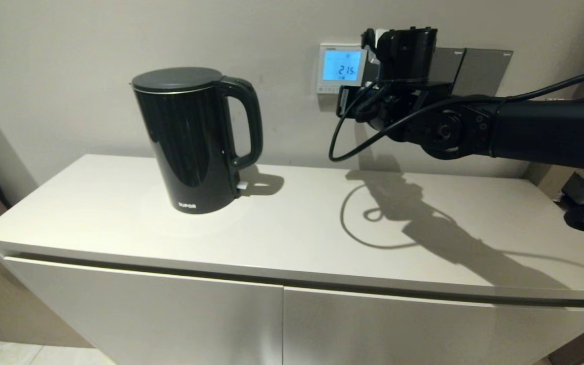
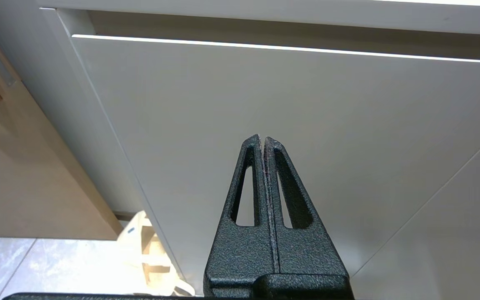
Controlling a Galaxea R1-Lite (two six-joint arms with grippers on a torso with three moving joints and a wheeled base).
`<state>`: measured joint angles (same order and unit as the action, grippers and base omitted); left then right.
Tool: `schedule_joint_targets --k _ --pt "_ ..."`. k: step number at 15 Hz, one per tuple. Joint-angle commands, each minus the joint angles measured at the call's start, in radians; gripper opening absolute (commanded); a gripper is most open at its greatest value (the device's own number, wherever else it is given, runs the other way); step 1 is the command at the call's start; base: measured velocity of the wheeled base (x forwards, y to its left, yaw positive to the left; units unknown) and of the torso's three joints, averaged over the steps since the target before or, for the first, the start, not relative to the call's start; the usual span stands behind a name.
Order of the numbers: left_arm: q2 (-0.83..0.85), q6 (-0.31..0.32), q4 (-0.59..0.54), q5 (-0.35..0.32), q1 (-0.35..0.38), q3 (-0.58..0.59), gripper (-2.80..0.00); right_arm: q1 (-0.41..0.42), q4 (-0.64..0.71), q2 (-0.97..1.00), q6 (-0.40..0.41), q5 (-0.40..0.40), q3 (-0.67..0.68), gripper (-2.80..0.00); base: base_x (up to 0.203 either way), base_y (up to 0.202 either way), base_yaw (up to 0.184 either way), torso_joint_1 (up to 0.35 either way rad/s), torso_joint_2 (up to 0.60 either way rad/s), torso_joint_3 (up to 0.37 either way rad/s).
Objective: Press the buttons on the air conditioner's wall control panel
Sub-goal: Turn off the central air conditioner
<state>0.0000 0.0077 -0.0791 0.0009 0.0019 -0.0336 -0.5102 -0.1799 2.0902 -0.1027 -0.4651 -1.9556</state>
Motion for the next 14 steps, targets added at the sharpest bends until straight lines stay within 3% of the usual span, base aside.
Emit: schedule_joint_targets --k 1,14 --pt "0.002 0.000 -0.001 0.001 0.000 0.000 -2.80 -0.002 -0.007 -0.002 0.003 -0.001 -0.002 -2.80 0.000 0.000 0.000 0.000 0.00 0.000" --pt "0.002 0.000 -0.001 0.001 0.001 0.000 -2.80 -0.002 -0.055 0.011 0.043 0.008 -0.003 -2.80 0.000 0.000 0.000 0.000 0.00 0.000"
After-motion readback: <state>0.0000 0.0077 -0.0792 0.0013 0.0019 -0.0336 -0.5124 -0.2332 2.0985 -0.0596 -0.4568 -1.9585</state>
